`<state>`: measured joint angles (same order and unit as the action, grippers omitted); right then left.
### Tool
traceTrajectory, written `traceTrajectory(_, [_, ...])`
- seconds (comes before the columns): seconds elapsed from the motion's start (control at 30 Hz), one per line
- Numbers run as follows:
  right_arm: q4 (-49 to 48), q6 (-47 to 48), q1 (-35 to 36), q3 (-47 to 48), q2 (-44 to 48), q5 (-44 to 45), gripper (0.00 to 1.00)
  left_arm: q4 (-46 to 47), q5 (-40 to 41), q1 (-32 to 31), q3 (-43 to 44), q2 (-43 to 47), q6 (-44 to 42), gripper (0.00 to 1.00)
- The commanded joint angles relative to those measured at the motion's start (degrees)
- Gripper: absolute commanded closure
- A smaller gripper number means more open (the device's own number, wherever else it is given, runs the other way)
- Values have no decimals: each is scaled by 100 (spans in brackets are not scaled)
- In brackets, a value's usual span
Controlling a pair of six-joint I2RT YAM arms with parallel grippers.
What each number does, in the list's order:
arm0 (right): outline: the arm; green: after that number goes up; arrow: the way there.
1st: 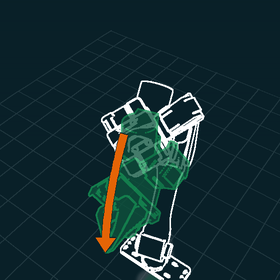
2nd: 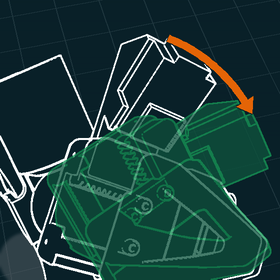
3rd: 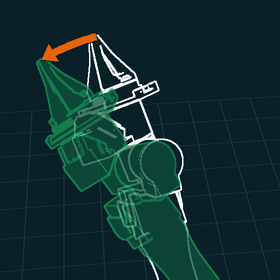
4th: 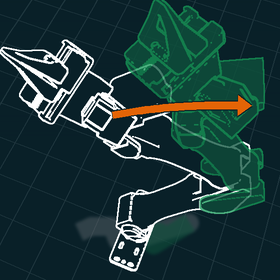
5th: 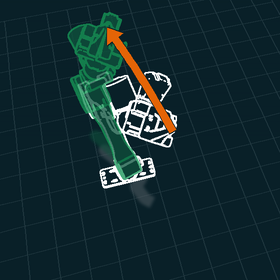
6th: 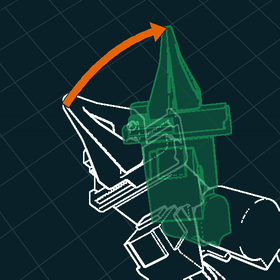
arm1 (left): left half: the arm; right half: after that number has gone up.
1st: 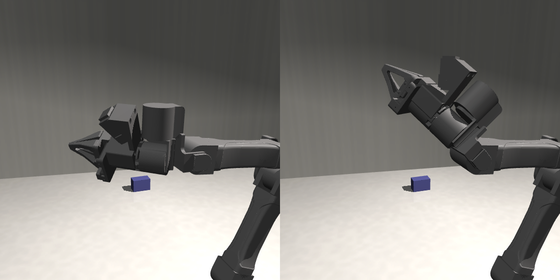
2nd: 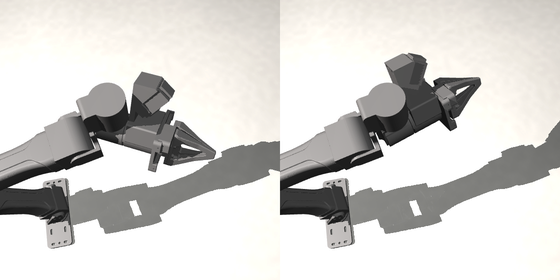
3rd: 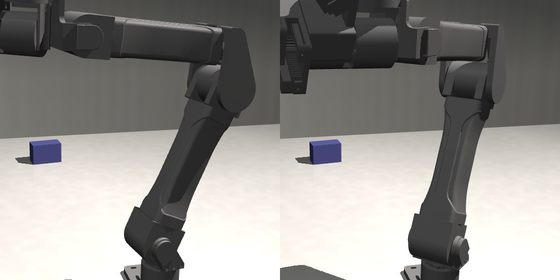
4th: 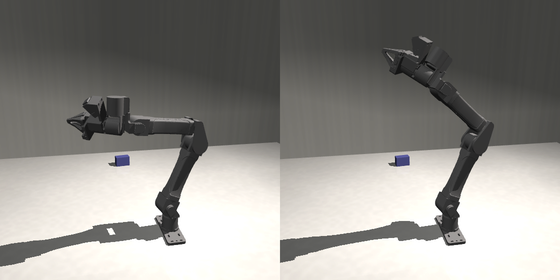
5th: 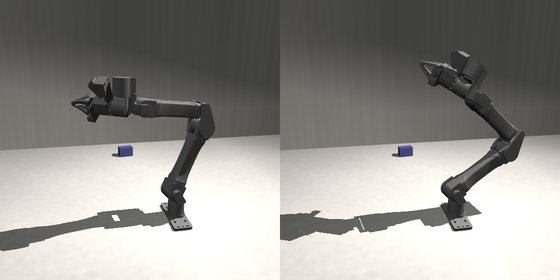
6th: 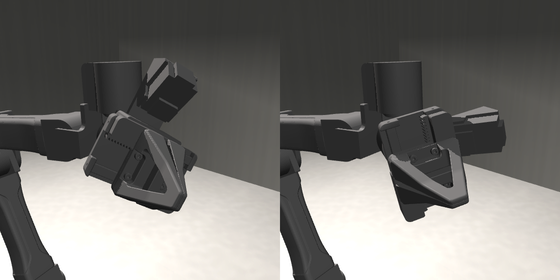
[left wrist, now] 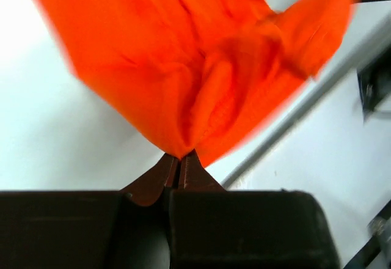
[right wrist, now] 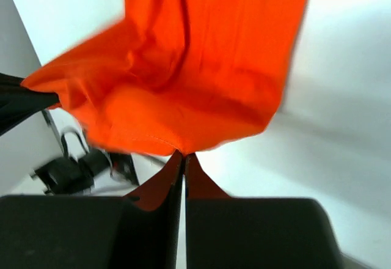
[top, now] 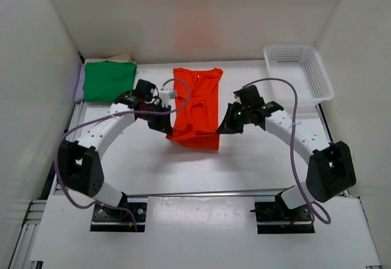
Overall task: Fold and stack the t-shirts
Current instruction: Fold the folded rectangular tshirt in 1/3 of the way
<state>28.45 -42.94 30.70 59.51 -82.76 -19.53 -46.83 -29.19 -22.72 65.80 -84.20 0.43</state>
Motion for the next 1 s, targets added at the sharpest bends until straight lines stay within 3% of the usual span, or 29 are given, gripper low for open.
traceTrajectory(0.0, [530, 531, -318, 770, -441, 204, 100, -406, 97, 355, 869, -613, -43, 89])
traceTrajectory(0.23, [583, 962, -741, 1905, -1723, 19, 100, -520, 159, 418, 2391, -1888, -43, 89])
traceTrajectory(0.87, [636, 990, -1303, 4305, -4028, -280, 100, -573, 589, 734, 4028, -3698, -43, 86])
traceTrajectory(0.9, [636, 989, -1373, 4506, -4229, -280, 96, -573, 642, 786, 4202, -3804, -43, 80])
traceTrajectory(0.97, [636, 788, -1443, 4744, -4458, -227, 79, -573, 913, 787, 4405, -4102, -43, 67])
